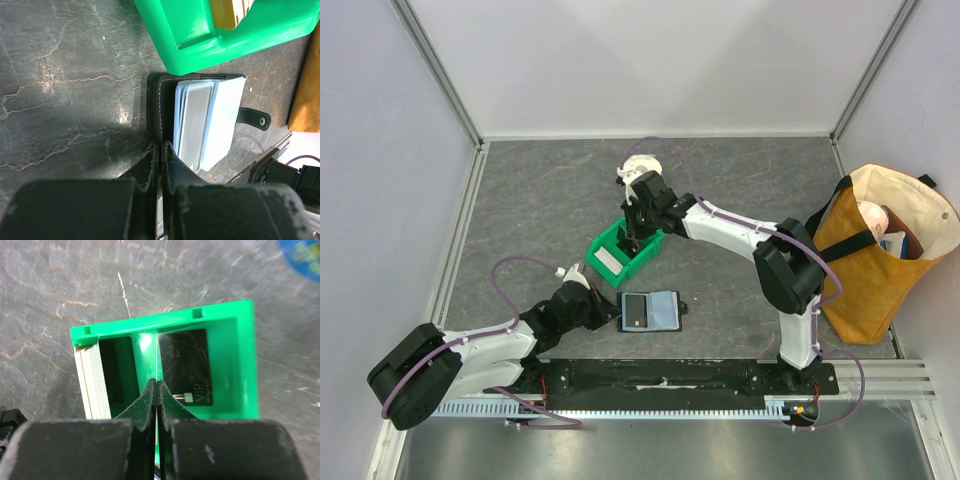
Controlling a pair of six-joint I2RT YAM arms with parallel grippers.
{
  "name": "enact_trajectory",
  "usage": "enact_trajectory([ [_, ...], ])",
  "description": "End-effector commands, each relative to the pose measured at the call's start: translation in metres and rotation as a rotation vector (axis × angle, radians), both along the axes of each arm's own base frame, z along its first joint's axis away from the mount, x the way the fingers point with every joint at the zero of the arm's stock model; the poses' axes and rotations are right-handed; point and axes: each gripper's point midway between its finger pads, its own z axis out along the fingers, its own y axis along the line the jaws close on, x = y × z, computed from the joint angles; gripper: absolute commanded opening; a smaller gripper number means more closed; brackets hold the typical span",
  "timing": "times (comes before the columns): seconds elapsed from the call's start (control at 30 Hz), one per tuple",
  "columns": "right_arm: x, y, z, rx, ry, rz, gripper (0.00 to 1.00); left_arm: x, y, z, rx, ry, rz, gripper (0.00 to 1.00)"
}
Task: Put the credit cards into the card holder
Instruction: Pick up the credit card from the storage box.
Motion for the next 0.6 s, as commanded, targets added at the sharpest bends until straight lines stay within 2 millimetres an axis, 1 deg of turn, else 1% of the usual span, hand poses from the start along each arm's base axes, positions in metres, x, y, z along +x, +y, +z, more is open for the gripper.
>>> enact_trajectory([
  [0.0,0.028,-0.019,0.099,0.049,-0.274,-0.114,0.0,-0.013,0.024,-0.03,0.147,0.054,-0.006,0.02],
  [0.03,0.029,-0.025,0.115,0.059,-0.308,-0.138,0.0,-0.013,0.024,-0.03,0.144,0.051,-0.006,0.02],
  [0.1,0.025,-0.041,0.129,0.049,-0.345,-0.175,0.0,-0.014,0.024,-0.03,0.145,0.053,-0.009,0.02],
  [0.17,0.02,-0.062,0.143,0.033,-0.388,-0.227,0.0,-0.014,0.024,-0.03,0.147,0.053,-0.011,0.02],
  [0.2,0.017,-0.072,0.149,0.026,-0.403,-0.255,0.0,-0.014,0.024,-0.03,0.146,0.054,-0.012,0.02],
  [0.27,0.007,-0.092,0.15,-0.007,-0.411,-0.291,0.0,-0.014,0.024,-0.03,0.147,0.05,-0.017,0.02],
  [0.37,-0.01,-0.123,0.131,-0.086,-0.381,-0.345,0.0,-0.014,0.023,-0.029,0.148,0.048,-0.022,0.02],
  [0.4,-0.016,-0.134,0.118,-0.119,-0.364,-0.36,0.0,-0.014,0.023,-0.029,0.147,0.048,-0.022,0.02],
  [0.43,-0.022,-0.141,0.111,-0.129,-0.35,-0.37,0.0,-0.014,0.023,-0.029,0.147,0.048,-0.024,0.02],
  [0.5,-0.035,-0.153,0.088,-0.16,-0.312,-0.383,0.0,-0.014,0.023,-0.029,0.145,0.046,-0.024,0.02],
  [0.57,-0.045,-0.161,0.066,-0.182,-0.27,-0.4,0.0,-0.015,0.023,-0.028,0.143,0.046,-0.028,0.02],
])
